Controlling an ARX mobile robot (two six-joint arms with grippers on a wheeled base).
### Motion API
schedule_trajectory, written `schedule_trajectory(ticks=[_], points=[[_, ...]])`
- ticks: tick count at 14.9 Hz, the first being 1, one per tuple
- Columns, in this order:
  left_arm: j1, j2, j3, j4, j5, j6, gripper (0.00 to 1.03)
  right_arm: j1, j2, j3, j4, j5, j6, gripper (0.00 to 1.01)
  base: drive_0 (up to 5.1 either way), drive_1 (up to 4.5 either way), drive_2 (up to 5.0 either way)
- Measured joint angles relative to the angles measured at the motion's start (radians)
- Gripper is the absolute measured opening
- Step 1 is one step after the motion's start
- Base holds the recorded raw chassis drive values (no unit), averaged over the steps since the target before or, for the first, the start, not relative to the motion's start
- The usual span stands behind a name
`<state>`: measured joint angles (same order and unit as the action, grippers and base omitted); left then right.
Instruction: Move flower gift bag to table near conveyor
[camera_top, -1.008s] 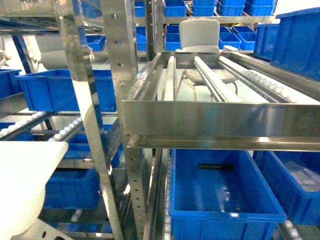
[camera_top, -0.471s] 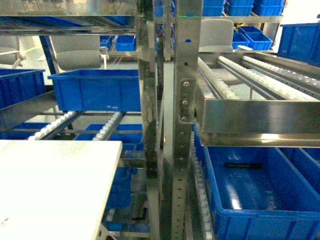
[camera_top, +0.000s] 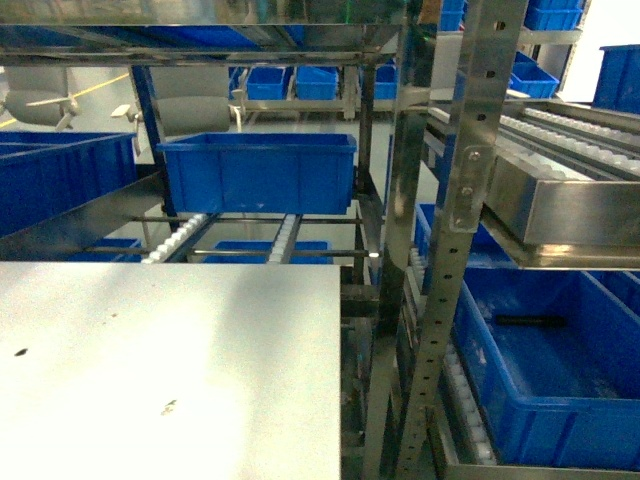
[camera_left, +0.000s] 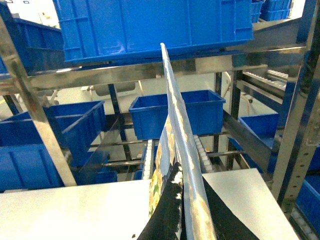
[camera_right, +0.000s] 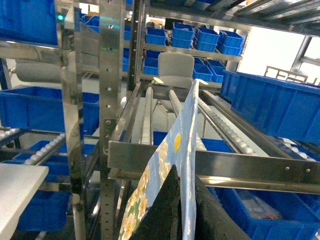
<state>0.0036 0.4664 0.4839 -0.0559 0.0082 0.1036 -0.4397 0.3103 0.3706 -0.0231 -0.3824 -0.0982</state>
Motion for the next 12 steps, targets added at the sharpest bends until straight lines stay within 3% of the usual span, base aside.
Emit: schedule_trajectory(ticks=[8,12], points=[[0.000,-0.002,0.000,0.001,0.000,0.000,0.02,0.000,-0.004,0.000,0.001,0.000,0.000,0.03,-4.9,2.06,2.9],[0.000,-0.002,0.000,0.000,0.000,0.000,0.02,0.000,-0.005,0.000,0.001,0.000,0.000,0.03,-4.8,3.53,1.4]])
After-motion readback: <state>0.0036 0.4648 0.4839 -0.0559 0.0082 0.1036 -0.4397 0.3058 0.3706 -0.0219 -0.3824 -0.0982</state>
